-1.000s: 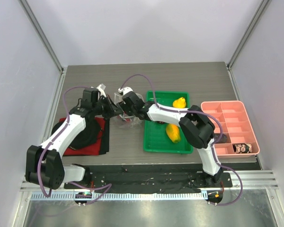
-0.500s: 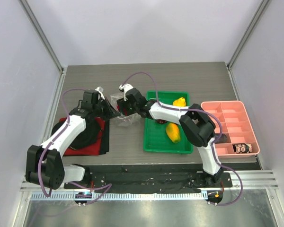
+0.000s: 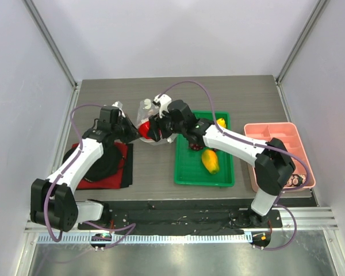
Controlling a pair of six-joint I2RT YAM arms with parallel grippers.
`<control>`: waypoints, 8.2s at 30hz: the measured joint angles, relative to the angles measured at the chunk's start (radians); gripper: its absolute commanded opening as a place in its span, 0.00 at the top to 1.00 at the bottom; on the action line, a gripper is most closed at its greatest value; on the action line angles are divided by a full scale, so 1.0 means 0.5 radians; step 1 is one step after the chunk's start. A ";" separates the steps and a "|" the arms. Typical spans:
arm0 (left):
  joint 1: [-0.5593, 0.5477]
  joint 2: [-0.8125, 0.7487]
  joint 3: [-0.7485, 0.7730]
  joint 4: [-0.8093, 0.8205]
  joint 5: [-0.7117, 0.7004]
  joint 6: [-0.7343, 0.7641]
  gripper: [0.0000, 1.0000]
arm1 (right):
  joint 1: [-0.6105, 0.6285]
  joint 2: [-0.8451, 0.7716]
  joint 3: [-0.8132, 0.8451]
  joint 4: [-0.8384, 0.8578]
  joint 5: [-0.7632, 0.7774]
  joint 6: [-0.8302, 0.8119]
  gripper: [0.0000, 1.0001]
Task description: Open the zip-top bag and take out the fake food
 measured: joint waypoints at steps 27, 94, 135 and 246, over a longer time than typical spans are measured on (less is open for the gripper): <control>0.047 -0.039 0.123 -0.155 0.024 0.101 1.00 | -0.118 -0.067 -0.285 0.458 -1.006 0.596 0.99; -0.083 0.166 -0.103 0.208 0.035 -0.209 1.00 | -0.118 0.864 0.585 -0.268 0.516 0.690 0.00; -0.109 0.185 -0.137 0.239 -0.156 -0.205 1.00 | -0.055 0.649 0.719 -0.415 0.423 0.569 0.82; -0.349 0.378 1.215 -0.647 -0.808 0.361 0.00 | -0.053 -0.948 -1.136 -0.774 0.401 0.605 0.00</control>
